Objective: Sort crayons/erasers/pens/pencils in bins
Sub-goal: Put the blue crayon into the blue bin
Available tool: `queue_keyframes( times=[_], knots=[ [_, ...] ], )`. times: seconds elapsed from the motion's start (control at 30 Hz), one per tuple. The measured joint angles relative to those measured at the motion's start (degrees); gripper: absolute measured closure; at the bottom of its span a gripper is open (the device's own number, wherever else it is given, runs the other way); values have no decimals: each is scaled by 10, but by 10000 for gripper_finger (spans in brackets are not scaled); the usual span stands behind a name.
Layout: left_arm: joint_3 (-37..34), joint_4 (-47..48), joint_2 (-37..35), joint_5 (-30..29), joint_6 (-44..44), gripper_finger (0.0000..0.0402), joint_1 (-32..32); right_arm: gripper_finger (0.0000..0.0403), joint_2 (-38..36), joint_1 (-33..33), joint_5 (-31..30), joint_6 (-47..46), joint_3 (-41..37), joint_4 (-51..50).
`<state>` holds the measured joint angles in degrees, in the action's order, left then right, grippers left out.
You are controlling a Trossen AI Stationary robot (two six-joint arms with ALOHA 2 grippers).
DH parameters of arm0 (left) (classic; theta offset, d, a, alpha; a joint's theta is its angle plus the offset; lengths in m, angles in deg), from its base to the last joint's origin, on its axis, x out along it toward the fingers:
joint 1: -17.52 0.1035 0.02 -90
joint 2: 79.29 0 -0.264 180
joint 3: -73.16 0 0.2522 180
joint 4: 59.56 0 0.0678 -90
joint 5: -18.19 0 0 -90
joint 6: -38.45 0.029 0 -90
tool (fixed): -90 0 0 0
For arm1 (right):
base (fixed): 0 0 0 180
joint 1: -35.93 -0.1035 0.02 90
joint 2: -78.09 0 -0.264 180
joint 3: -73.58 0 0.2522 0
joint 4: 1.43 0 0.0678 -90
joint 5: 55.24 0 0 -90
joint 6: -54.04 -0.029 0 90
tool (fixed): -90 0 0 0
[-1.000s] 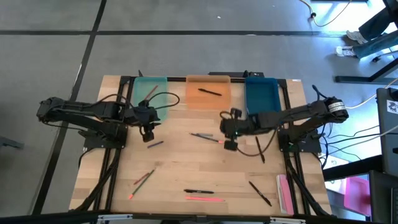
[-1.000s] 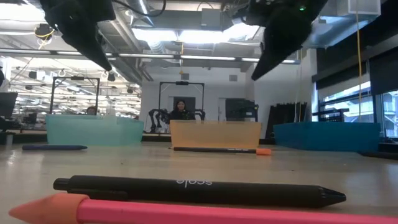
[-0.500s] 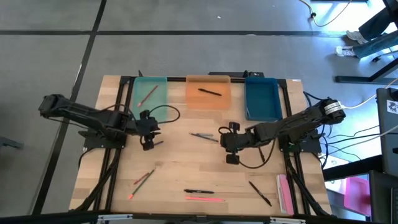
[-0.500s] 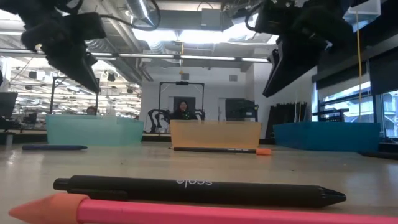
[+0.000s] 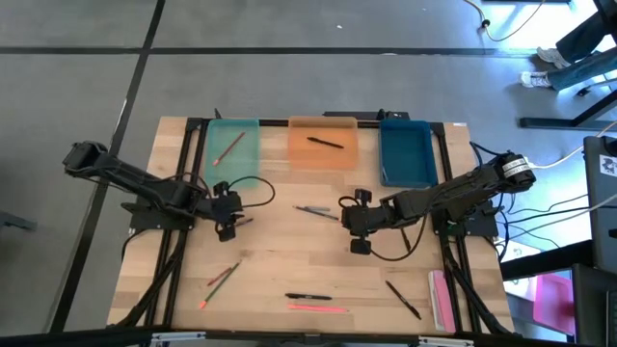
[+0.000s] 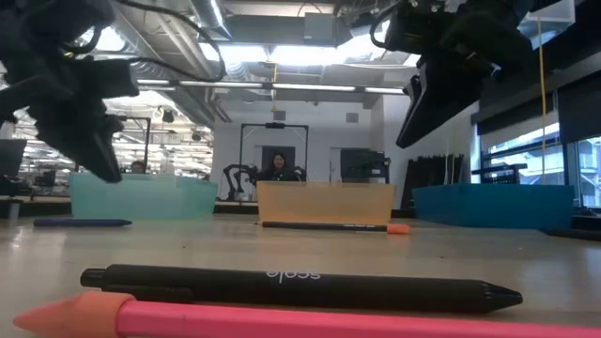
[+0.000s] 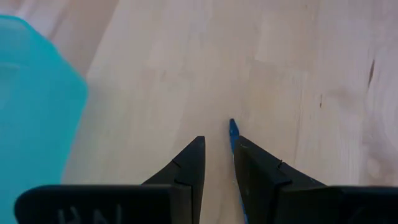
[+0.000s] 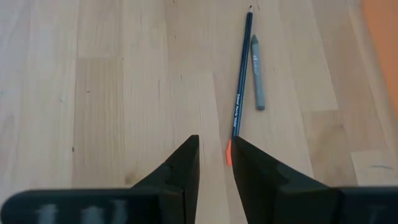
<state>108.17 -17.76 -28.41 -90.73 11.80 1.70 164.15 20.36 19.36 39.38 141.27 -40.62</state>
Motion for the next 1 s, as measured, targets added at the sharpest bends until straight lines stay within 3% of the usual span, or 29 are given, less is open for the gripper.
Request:
queue_keyframes(
  times=[0.53, 1.0],
  knots=[
    [-8, -62, 126, 4, -18, 324, -16, 306, 0, 0, 0, -7, 0, 4],
    [-8, -62, 136, 22, -30, 324, -15, 306, 0, 0, 0, -16, 0, 5]
  ],
)
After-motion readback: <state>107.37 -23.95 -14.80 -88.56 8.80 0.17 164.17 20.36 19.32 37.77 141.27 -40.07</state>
